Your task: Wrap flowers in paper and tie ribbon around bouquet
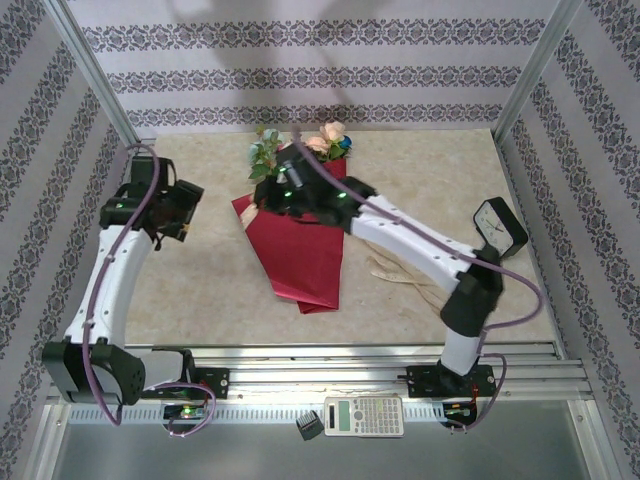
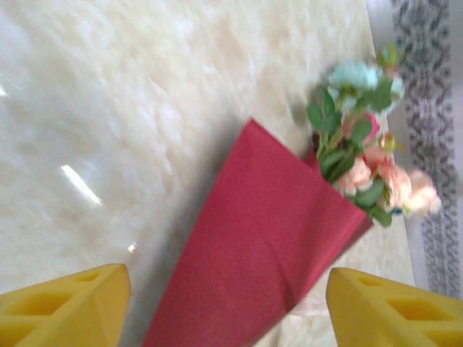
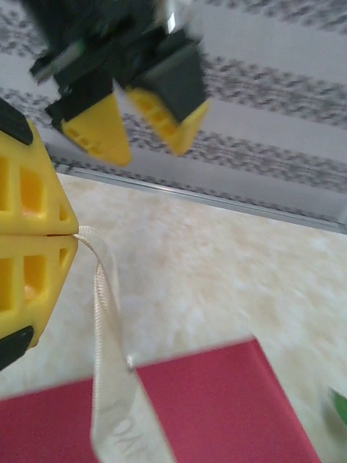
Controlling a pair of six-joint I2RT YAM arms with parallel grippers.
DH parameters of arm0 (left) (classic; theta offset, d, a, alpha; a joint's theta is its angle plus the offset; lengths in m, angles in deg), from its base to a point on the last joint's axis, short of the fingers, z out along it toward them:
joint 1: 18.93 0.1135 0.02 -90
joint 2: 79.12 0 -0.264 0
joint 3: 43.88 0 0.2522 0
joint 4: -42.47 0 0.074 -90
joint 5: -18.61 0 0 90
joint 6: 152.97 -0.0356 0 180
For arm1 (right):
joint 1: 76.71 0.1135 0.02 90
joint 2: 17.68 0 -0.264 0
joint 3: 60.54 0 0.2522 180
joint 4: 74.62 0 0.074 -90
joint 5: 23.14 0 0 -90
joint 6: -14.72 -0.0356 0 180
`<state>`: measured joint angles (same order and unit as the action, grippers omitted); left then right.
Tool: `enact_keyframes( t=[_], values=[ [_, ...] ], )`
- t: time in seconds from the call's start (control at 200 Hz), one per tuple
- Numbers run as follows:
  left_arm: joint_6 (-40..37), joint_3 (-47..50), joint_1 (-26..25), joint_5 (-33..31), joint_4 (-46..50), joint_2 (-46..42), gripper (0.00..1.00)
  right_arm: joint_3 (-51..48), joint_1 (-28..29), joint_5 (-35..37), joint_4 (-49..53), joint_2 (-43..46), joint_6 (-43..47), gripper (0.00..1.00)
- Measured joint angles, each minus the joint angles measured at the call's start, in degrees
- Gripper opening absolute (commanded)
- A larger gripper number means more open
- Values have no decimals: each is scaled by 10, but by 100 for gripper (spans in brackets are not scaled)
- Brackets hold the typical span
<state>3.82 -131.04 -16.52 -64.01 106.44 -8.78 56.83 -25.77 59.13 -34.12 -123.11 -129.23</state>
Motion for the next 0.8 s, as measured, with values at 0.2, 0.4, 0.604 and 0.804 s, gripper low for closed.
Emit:
enact_keyframes(
  t=[0.2, 0.4, 0.604, 0.804],
  values=[
    [-8, -6, 28, -16, 48, -32, 75, 17, 37, -70, 52, -76, 5, 49],
    [-2, 18, -26, 47, 44, -1, 72, -107, -4, -83, 77, 9, 27, 51],
    [91, 38, -226, 72, -35, 93, 72, -320, -198, -50, 82, 200, -3, 45],
    [223, -36, -337, 49, -83, 251, 75, -429, -354, -20, 104, 270, -17, 46]
  ],
)
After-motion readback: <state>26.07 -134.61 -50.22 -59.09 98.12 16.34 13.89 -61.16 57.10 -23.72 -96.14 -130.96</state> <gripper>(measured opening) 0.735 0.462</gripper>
